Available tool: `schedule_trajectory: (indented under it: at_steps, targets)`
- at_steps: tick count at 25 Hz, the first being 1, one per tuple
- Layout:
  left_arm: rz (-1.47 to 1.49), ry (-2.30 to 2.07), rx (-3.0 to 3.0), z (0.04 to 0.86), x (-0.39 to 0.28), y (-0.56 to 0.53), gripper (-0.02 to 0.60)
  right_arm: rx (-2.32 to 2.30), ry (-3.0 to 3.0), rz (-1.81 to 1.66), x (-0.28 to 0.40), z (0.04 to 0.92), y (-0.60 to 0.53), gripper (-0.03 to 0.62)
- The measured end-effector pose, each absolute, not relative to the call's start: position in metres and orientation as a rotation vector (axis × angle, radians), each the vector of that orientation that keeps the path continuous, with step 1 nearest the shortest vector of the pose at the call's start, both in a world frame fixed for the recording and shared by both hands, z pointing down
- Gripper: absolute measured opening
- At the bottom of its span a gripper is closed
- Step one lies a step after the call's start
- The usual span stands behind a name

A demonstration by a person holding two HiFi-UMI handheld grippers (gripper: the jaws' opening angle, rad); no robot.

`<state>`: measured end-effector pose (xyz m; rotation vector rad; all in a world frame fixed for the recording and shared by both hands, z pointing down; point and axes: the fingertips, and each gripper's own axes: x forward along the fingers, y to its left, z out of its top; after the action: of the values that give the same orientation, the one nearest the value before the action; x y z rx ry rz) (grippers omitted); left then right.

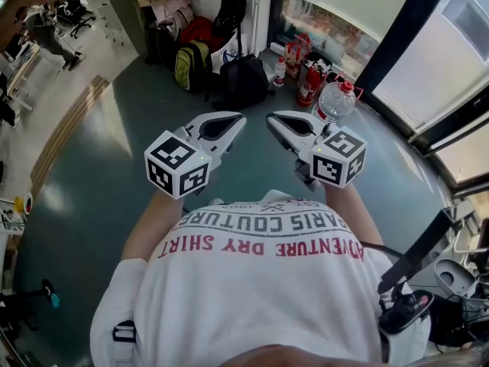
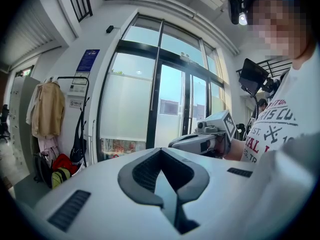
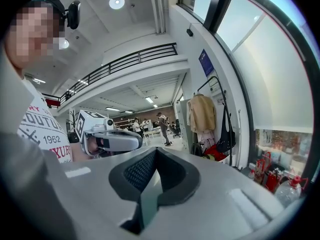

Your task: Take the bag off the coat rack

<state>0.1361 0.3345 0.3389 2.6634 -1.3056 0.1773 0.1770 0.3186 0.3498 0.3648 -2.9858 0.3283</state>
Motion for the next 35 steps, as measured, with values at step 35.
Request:
schedule_trajectory:
  at_steps: [35]
  targets:
    - [0.101, -1.167, 2.682, 0.353, -0.207, -0.172, 0.001, 0.709, -2.896, 0.455, -0.123, 0.368, -0.2, -0.003]
